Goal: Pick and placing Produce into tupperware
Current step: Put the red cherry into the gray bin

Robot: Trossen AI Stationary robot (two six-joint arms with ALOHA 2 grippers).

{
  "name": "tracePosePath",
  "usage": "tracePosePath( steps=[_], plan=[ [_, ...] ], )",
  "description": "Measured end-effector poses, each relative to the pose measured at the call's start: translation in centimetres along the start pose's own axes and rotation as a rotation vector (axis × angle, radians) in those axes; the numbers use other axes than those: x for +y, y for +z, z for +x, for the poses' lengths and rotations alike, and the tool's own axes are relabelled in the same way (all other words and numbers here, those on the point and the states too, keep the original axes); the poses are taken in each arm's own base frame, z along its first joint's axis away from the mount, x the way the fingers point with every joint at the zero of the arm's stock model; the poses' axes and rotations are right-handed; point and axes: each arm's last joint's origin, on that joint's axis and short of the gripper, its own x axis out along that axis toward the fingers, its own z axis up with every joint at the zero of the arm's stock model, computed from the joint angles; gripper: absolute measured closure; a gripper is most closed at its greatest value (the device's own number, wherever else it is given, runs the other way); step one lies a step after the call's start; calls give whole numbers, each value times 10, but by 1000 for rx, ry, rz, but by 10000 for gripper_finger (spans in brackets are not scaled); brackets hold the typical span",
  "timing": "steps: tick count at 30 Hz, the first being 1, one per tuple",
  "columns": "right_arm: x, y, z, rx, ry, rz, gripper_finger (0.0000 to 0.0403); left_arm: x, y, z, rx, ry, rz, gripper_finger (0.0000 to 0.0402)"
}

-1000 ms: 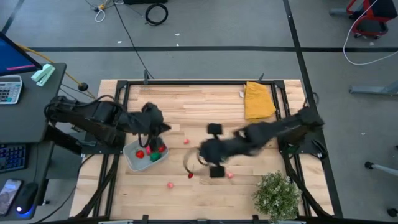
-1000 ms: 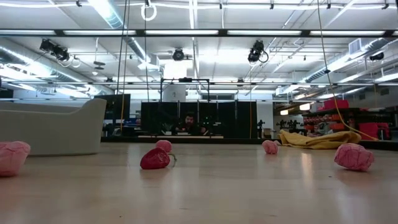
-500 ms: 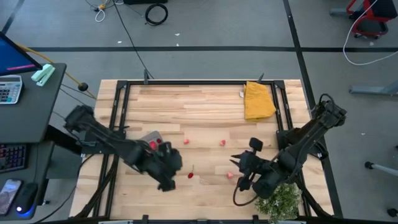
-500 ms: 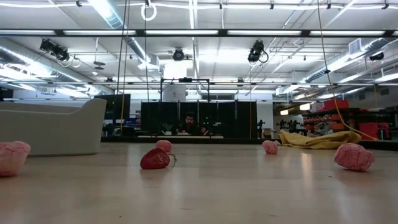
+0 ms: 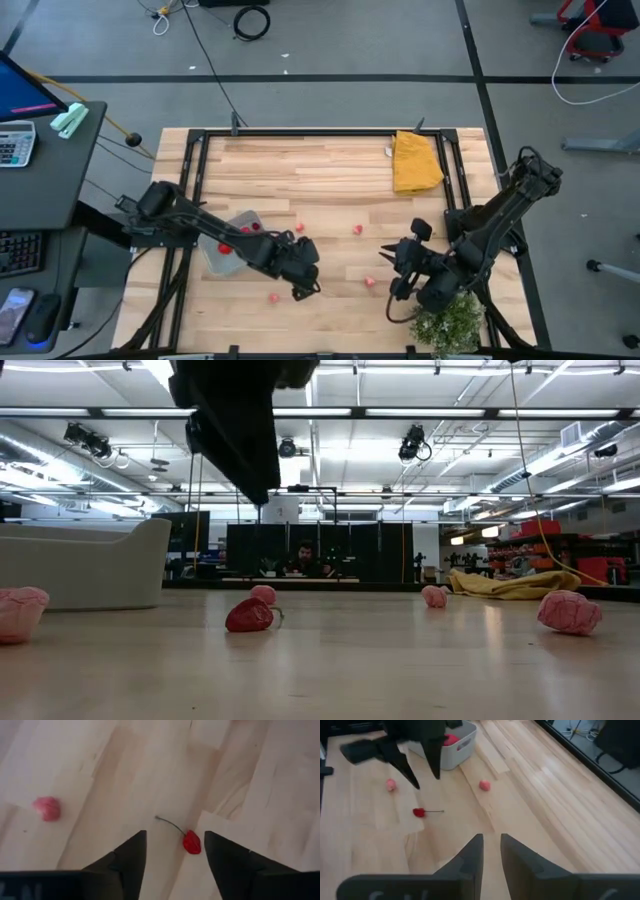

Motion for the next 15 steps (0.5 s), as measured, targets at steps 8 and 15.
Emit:
tracePosePath(
  steps=[8, 15],
  plan=[
    [2, -3, -5, -3, 21, -55, 330, -5, -8, 24, 49, 25, -83, 183],
    [-4, 3, -7, -24, 12, -39, 329, -12, -13, 28, 53, 18, -123, 197]
  ],
)
